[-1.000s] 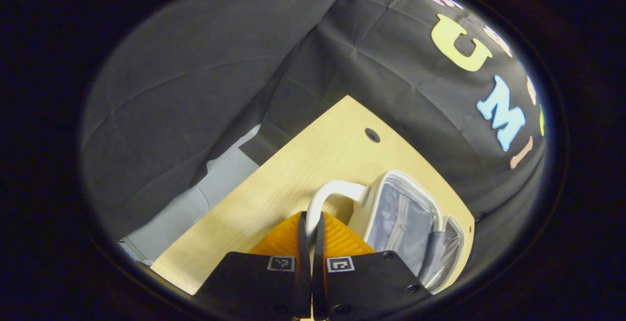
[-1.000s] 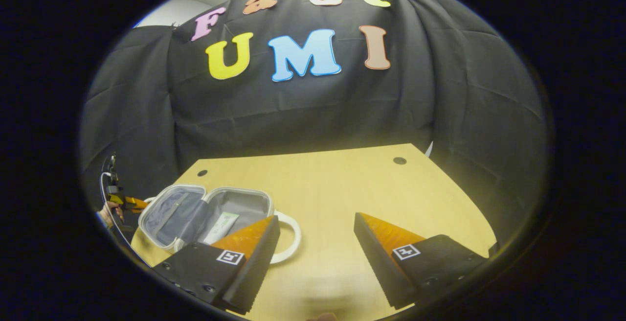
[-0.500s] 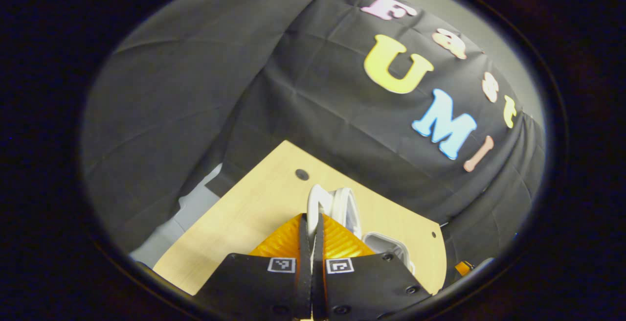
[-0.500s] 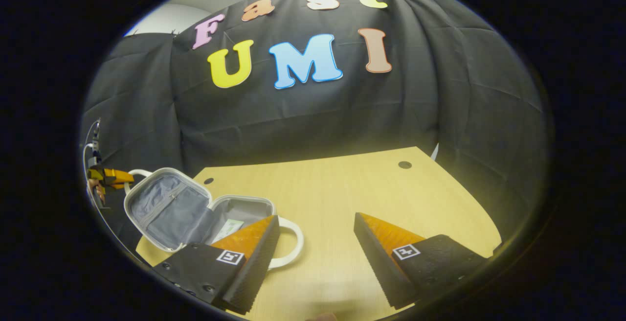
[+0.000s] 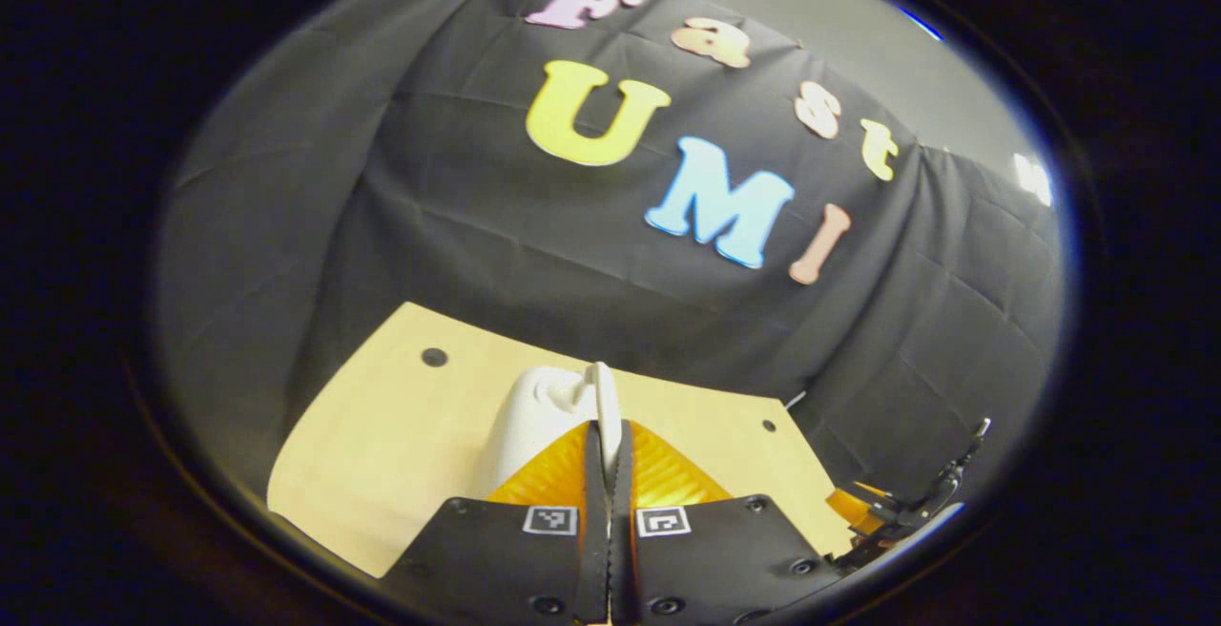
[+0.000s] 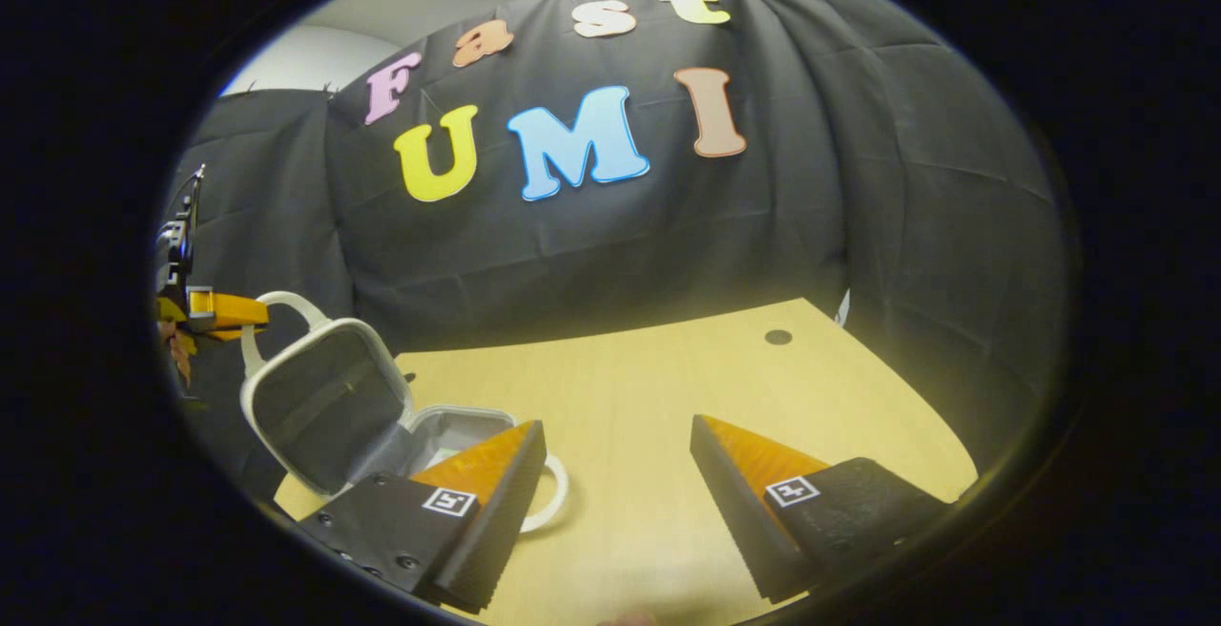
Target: First open the suitcase, pack the skin care products into it, and then close the suitcase.
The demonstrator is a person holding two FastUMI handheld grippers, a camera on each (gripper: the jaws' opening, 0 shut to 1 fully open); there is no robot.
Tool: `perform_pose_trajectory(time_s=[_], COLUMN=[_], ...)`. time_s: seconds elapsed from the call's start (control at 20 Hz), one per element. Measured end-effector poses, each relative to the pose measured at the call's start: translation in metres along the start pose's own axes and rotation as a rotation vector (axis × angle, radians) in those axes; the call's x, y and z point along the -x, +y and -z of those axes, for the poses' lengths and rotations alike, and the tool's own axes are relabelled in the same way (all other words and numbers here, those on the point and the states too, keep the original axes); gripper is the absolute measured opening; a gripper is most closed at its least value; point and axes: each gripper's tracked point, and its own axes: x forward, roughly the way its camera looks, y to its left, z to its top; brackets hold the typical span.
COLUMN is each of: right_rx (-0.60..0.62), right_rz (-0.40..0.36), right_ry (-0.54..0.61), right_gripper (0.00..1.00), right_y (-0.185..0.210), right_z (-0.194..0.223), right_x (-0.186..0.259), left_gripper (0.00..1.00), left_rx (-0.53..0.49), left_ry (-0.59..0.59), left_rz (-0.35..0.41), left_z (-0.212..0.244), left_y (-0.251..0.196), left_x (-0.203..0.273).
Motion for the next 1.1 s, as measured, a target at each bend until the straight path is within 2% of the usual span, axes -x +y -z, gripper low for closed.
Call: perform_pose_trajectory(time_s=[0.2,0.4,0.45,0.65,0.75,0.95,1.1], right_rx=[0.001,-0.004,-0.001,0.036,0.066,0.071,0.073], right_rz=[-0.028,-0.060,-0.063,-0.076,-0.092,-0.104,-0.080], right_ry=[0.013,0.030,0.033,0.018,0.009,-0.005,-0.011], right_gripper=[0.94,0.93,0.94,0.93,0.93,0.93,0.93], right_y=[-0.022,-0.049,-0.057,-0.076,-0.083,-0.091,-0.096], right_z=[0.004,0.009,0.010,0.007,0.004,-0.004,-0.005], right_x=[0.004,0.011,0.013,0.015,0.019,0.021,0.018], left_gripper=[0.08,0.09,0.09,0.09,0.09,0.11,0.23], left_rx=[-0.057,-0.123,-0.144,-0.212,-0.243,-0.266,-0.266], left_ry=[0.089,0.185,0.211,0.289,0.306,0.327,0.323], left_rz=[0.075,0.063,0.054,-0.011,-0.048,-0.088,-0.080], left_z=[0.067,0.150,0.171,0.245,0.266,0.287,0.290], left_y=[-0.083,-0.135,-0.146,-0.152,-0.146,-0.145,-0.150], left_x=[-0.042,-0.087,-0.110,-0.146,-0.144,-0.157,-0.163])
